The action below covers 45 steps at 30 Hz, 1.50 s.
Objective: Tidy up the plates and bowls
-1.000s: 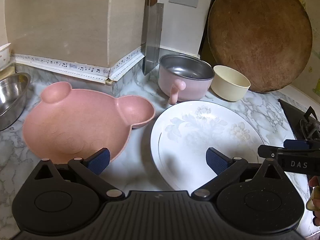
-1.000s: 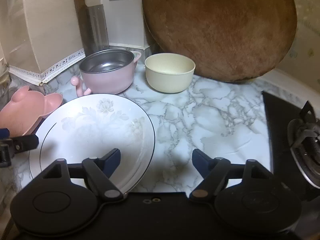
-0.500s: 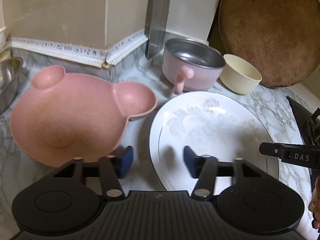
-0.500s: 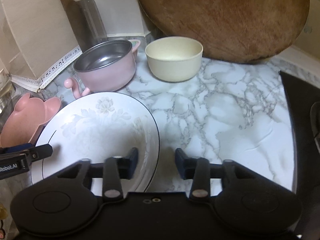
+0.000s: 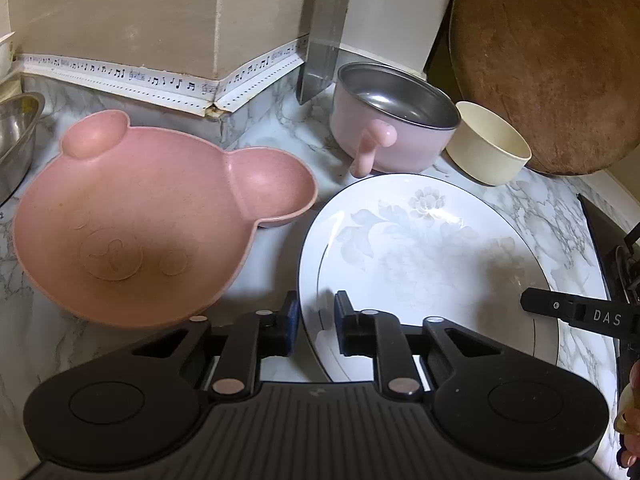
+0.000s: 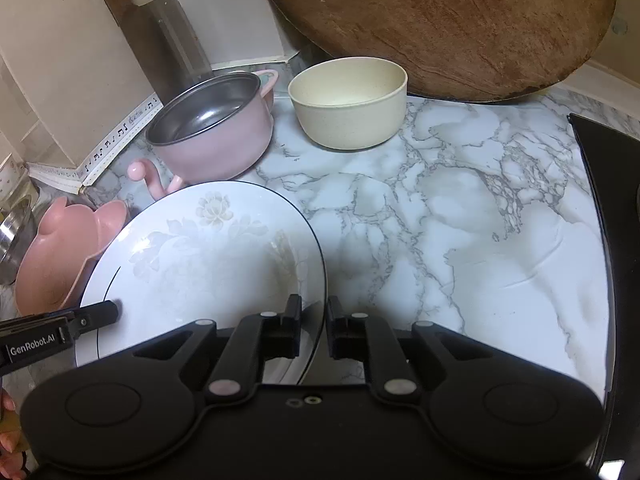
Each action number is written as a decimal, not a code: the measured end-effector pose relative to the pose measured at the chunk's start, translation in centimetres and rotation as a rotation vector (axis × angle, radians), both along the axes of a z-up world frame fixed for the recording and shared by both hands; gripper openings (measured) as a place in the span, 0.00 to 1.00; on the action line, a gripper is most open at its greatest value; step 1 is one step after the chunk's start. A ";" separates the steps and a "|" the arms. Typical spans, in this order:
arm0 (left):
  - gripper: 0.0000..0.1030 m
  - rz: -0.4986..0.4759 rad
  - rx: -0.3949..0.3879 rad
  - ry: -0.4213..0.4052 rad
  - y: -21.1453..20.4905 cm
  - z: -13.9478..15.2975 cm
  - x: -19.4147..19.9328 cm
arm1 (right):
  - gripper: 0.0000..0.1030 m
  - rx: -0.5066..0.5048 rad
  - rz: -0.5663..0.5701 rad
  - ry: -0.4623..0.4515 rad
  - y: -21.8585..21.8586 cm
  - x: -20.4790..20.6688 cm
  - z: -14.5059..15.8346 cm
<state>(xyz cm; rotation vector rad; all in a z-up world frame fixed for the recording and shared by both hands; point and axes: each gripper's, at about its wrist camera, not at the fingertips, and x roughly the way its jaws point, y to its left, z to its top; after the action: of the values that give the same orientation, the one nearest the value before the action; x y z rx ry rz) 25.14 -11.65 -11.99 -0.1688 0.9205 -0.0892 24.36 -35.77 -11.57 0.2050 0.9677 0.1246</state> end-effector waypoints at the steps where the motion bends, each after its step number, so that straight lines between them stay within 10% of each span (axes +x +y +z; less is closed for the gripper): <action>1: 0.14 0.000 0.001 0.001 0.0 0.0 0.0 | 0.12 -0.001 0.000 -0.002 0.0 -0.1 0.0; 13: 0.12 -0.043 -0.027 -0.011 -1.9 0.9 -2.2 | 0.11 -0.018 -0.007 -0.026 -1.9 -3.3 0.4; 24: 0.02 -0.272 -0.041 -0.113 -7.8 3.6 -5.5 | 0.09 -0.012 -0.067 -0.049 -4.7 -8.8 2.3; 45: 0.02 -0.257 -0.038 -0.076 -6.3 3.2 -6.9 | 0.15 -0.047 -0.043 0.006 -7.9 -10.7 1.0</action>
<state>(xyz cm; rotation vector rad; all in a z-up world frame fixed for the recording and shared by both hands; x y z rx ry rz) 18.29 -17.97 -8.84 -0.0806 0.8614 -0.3488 13.62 -43.69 -10.61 0.1833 0.9702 0.0615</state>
